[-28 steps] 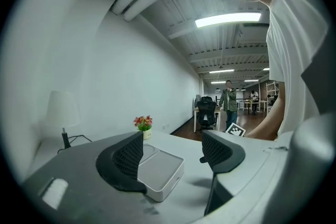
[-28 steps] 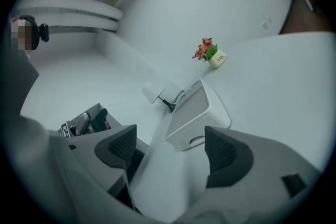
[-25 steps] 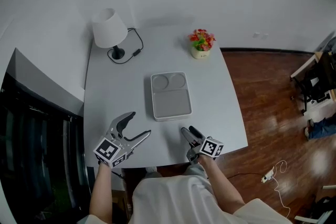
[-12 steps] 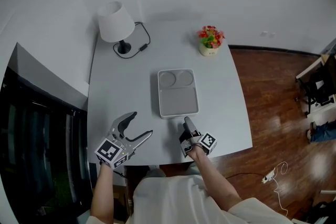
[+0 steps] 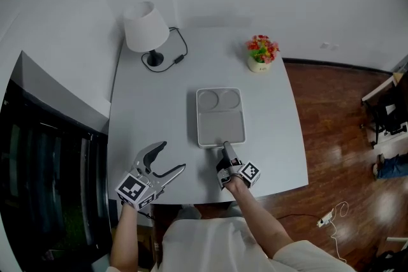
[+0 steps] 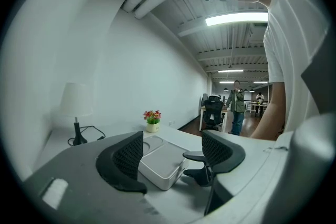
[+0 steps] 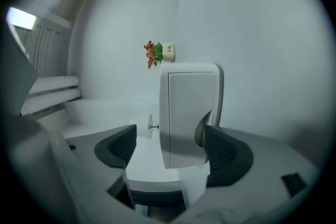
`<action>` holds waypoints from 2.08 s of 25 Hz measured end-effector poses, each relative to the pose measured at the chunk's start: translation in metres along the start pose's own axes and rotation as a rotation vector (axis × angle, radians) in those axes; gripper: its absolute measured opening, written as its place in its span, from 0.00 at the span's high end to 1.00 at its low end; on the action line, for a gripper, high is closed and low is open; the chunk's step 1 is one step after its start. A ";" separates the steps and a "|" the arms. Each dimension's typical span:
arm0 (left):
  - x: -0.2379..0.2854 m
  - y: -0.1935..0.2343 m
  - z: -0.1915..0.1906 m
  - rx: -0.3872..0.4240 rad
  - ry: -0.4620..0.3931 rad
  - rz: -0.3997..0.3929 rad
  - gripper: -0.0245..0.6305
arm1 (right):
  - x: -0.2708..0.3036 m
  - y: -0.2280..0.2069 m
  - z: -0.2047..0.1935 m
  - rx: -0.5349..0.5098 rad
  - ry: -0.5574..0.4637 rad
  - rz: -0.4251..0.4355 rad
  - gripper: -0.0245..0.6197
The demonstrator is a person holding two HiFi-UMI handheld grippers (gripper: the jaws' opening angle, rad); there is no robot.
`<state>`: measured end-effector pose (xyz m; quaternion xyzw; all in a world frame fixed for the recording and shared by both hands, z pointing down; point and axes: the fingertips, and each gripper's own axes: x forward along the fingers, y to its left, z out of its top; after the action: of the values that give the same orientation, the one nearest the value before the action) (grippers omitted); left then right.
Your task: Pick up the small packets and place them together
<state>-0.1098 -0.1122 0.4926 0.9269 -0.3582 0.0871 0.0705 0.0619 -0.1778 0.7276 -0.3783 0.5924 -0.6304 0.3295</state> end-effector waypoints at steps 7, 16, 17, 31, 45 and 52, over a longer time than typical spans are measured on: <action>-0.005 0.006 -0.006 -0.010 0.013 0.016 0.42 | 0.014 0.004 0.004 0.033 -0.058 0.046 0.34; -0.003 0.009 -0.008 -0.020 0.017 0.022 0.42 | 0.012 -0.006 0.006 0.094 -0.096 0.067 0.50; -0.002 0.009 -0.008 -0.019 0.017 0.020 0.42 | 0.011 -0.008 0.006 0.090 -0.096 0.061 0.54; -0.003 0.003 -0.012 -0.016 0.019 0.009 0.42 | -0.004 -0.012 -0.001 0.097 -0.099 0.066 0.58; 0.002 -0.007 -0.013 -0.020 0.002 -0.007 0.42 | -0.041 -0.020 -0.018 0.032 -0.037 -0.028 0.66; 0.003 -0.008 -0.011 -0.018 -0.026 0.007 0.42 | -0.079 -0.020 -0.034 0.006 -0.029 -0.034 0.72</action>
<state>-0.1034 -0.1068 0.5032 0.9261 -0.3629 0.0719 0.0740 0.0718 -0.0911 0.7399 -0.3963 0.5791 -0.6322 0.3286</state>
